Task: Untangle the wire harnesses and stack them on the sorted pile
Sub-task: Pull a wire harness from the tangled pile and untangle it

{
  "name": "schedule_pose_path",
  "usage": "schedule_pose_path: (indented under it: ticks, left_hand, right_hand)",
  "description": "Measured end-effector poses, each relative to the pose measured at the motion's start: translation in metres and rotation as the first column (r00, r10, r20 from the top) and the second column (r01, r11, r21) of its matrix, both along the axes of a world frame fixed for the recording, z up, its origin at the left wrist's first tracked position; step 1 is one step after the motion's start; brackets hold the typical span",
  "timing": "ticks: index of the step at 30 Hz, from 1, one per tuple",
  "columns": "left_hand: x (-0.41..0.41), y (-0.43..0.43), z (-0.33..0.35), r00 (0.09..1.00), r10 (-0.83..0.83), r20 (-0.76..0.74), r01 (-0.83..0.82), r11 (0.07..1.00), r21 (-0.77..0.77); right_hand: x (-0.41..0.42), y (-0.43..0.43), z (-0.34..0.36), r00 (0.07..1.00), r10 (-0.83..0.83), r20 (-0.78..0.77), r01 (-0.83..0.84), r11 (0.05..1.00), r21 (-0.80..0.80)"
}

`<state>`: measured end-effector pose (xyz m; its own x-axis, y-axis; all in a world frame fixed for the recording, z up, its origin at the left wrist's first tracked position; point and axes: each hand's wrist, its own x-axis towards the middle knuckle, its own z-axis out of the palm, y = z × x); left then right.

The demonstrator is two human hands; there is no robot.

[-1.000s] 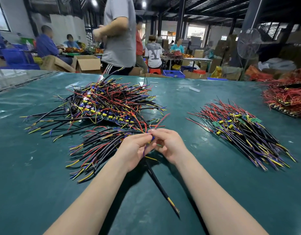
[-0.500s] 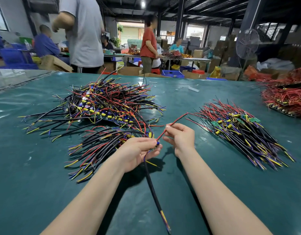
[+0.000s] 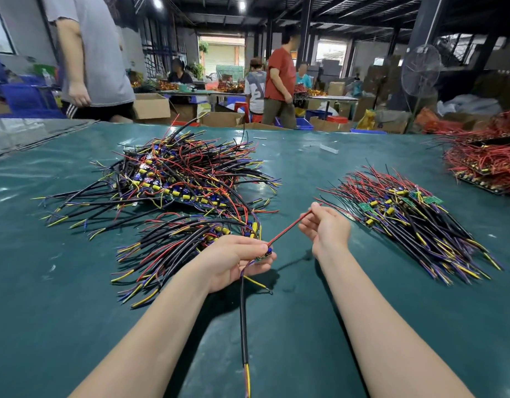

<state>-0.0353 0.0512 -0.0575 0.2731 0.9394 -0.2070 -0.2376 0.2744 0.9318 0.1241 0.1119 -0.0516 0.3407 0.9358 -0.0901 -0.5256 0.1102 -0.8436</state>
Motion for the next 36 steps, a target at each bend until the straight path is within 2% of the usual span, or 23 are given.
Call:
schedule_pose_path:
  ticks: [6, 9, 12, 13, 15, 16, 18, 19, 21, 24, 30, 36]
  left_hand:
    - [0.003, 0.0, -0.001, 0.997, -0.052, -0.056, 0.051, 0.999, -0.014]
    - [0.002, -0.001, 0.0, 0.999, -0.051, 0.006, 0.051, 0.999, -0.016]
    - [0.001, -0.001, 0.001, 0.992, 0.047, 0.119, -0.047, 0.999, -0.001]
    - [0.0, 0.0, 0.001, 0.986, 0.082, 0.148, -0.083, 0.997, 0.0]
    - [-0.002, 0.0, 0.002, 0.979, 0.132, 0.153, -0.135, 0.991, 0.011]
    - [-0.003, 0.0, 0.003, 0.979, 0.15, 0.14, -0.155, 0.988, 0.022]
    - [-0.003, 0.002, 0.004, 0.976, 0.179, 0.127, -0.186, 0.982, 0.044]
    - [-0.002, 0.003, 0.006, 0.974, 0.187, 0.128, -0.195, 0.979, 0.055]
    - [-0.002, 0.003, 0.006, 0.973, 0.199, 0.119, -0.209, 0.975, 0.076]
    - [-0.001, 0.003, 0.003, 0.972, 0.223, 0.077, -0.23, 0.967, 0.106]
    - [-0.004, 0.004, 0.002, 0.979, 0.204, 0.009, -0.204, 0.976, 0.08]
    - [-0.005, 0.002, 0.004, 0.996, 0.087, -0.035, -0.087, 0.996, -0.005]
  right_hand:
    - [0.006, 0.004, 0.002, 0.999, -0.051, 0.008, 0.052, 0.995, -0.09]
    - [0.016, 0.005, 0.005, 0.992, -0.123, -0.023, 0.121, 0.989, -0.084]
    - [0.022, 0.003, 0.007, 0.988, -0.145, -0.054, 0.142, 0.988, -0.063]
    - [0.018, 0.001, 0.007, 0.996, -0.083, -0.045, 0.08, 0.995, -0.058]
    - [0.002, -0.005, 0.008, 0.988, 0.156, 0.021, -0.155, 0.986, -0.056]
    - [-0.005, -0.009, 0.009, 0.946, 0.315, 0.078, -0.31, 0.948, -0.067]
    - [-0.012, -0.014, 0.011, 0.787, 0.586, 0.19, -0.58, 0.809, -0.092]
    - [-0.015, -0.016, 0.01, 0.716, 0.661, 0.225, -0.659, 0.746, -0.097]
    - [-0.024, -0.018, 0.006, 0.65, 0.711, 0.268, -0.709, 0.694, -0.124]
    - [-0.039, -0.02, -0.001, 0.689, 0.66, 0.301, -0.644, 0.747, -0.164]
    - [-0.042, -0.022, -0.003, 0.752, 0.516, 0.411, -0.52, 0.847, -0.113]
    - [-0.024, -0.017, 0.0, 0.848, 0.372, 0.378, -0.373, 0.925, -0.074]
